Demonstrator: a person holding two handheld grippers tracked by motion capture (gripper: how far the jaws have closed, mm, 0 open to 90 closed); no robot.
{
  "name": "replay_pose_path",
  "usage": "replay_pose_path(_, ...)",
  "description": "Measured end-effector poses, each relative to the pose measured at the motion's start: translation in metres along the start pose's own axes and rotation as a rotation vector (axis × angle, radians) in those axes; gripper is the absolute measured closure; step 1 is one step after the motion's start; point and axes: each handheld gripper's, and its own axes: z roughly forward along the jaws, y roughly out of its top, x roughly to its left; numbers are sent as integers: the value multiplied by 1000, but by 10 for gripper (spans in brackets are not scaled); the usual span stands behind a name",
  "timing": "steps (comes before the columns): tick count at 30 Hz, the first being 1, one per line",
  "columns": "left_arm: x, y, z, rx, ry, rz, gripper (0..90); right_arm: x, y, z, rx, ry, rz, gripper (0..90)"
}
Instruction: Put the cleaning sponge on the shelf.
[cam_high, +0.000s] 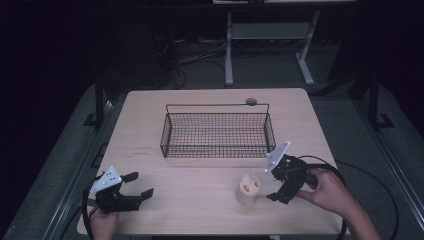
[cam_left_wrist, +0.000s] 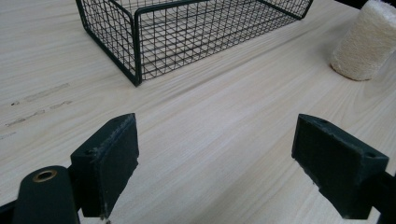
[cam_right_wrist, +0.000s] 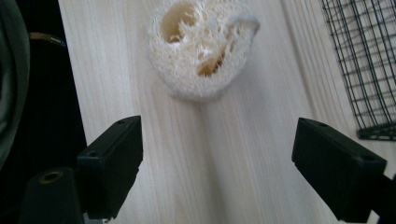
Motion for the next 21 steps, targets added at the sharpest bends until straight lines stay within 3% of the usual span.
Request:
replay_pose_path(7, 0, 0, -1, 0, 0, 0, 137, 2, 20, 8, 13, 15, -44, 161)
replay_pose_path(21, 1, 0, -1, -2, -2, -1, 138, 3, 44, 23, 63, 35, -83, 164)
